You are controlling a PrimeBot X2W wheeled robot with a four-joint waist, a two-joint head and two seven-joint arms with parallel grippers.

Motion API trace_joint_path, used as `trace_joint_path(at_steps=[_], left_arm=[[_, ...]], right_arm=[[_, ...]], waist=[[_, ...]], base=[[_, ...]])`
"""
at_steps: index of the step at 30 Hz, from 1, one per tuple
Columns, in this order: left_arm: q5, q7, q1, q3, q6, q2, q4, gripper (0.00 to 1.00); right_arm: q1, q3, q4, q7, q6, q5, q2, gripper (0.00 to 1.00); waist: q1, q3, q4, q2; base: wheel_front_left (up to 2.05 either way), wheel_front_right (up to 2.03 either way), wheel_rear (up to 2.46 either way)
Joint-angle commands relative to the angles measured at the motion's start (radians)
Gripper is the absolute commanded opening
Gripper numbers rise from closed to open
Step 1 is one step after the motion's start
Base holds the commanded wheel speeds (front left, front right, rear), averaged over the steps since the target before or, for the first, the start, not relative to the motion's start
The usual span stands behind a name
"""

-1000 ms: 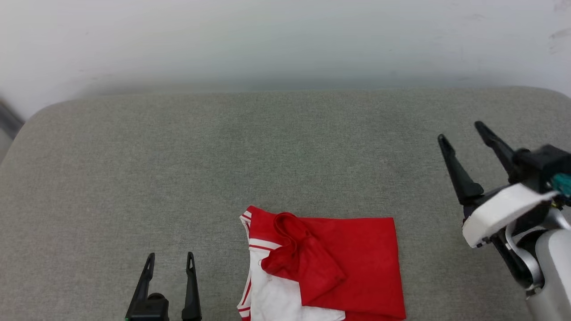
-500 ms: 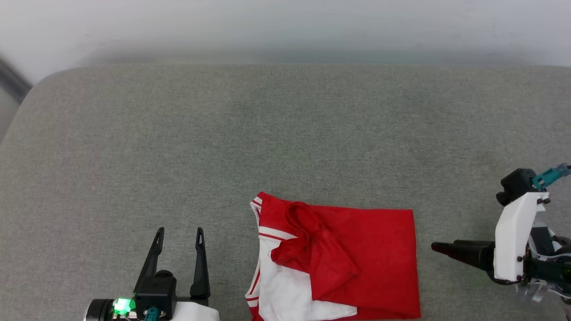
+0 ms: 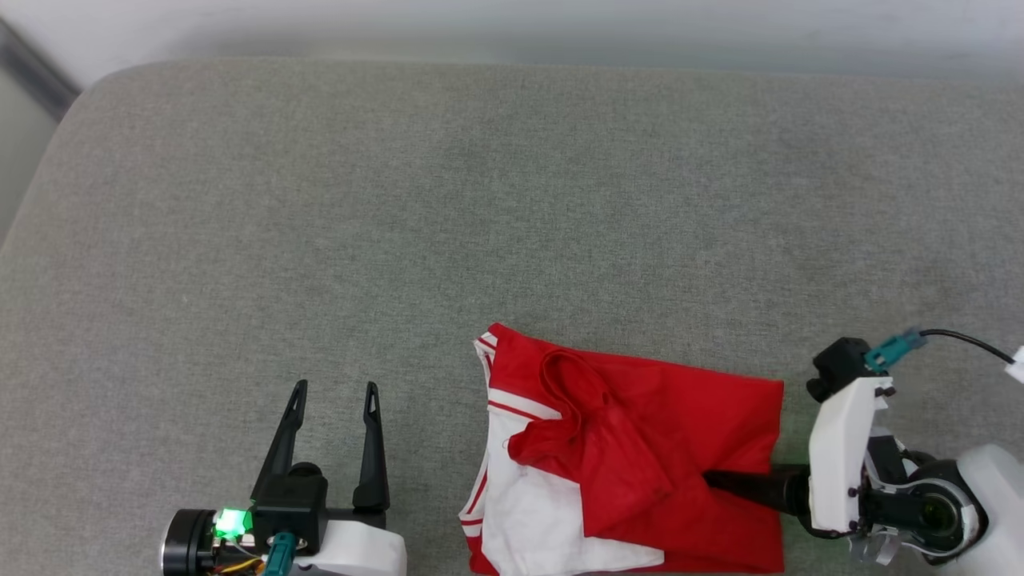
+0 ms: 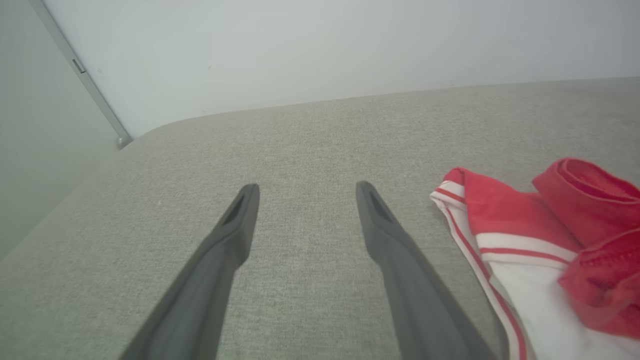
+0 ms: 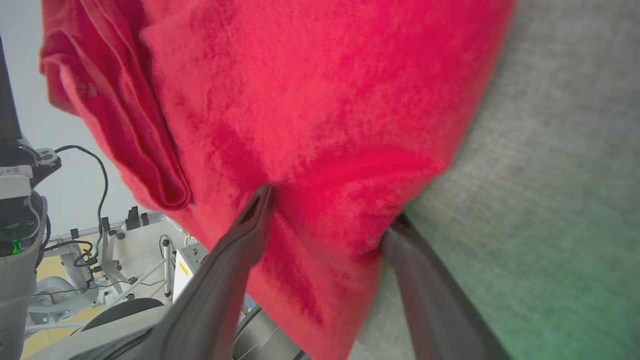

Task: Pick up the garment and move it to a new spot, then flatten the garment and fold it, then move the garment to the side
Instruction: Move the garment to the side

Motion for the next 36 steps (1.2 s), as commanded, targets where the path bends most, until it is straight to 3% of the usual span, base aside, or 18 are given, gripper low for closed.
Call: trace_joint_path(at_steps=[1,3,5,12,18,26,36], left_arm=[[-0.001,-0.003,-0.013,-0.004,0.002,-0.005,-0.003,1.0],[-0.002,-0.003,-0.019,-0.007,0.002,-0.006,0.0,1.0],[-0.003,-0.003,-0.021,-0.009,0.002,-0.007,0.002,1.0],[-0.004,-0.003,-0.014,-0.011,0.005,-0.009,0.02,1.0],[-0.008,-0.003,0.019,0.0,0.009,-0.008,0.023,1.0],[-0.016,-0.002,0.071,0.024,0.012,-0.008,0.001,1.0],[-0.008,-0.003,0.038,0.056,0.001,-0.001,-0.041,1.0]], right_arm=[[0.028,0.046,0.047,0.008,-0.003,-0.026,0.021,1.0],[0.035,0.08,0.066,0.006,-0.004,-0.055,0.015,1.0],[0.024,0.093,0.076,-0.021,-0.004,-0.073,0.016,0.0],[-0.044,0.099,0.064,-0.092,-0.003,-0.073,-0.001,0.0],[-0.113,0.125,-0.028,-0.143,-0.002,-0.07,-0.048,0.0],[-0.219,0.184,-0.185,-0.148,-0.002,-0.11,-0.167,0.0],[-0.343,0.214,-0.263,-0.143,-0.002,-0.182,-0.341,0.0]], waist=[[0.0,0.006,0.004,0.0],[0.0,0.011,0.008,0.0],[0.0,0.014,0.01,0.0],[0.0,-0.016,0.001,0.0],[0.0,-0.074,-0.035,0.0],[0.0,-0.116,-0.128,0.0],[0.0,-0.023,-0.266,0.0]], base=[[0.0,0.0,0.0],[0.0,0.0,0.0],[0.0,0.0,0.0],[0.0,0.0,0.0],[0.0,0.0,0.0],[0.0,0.0,0.0],[0.0,0.0,0.0]])
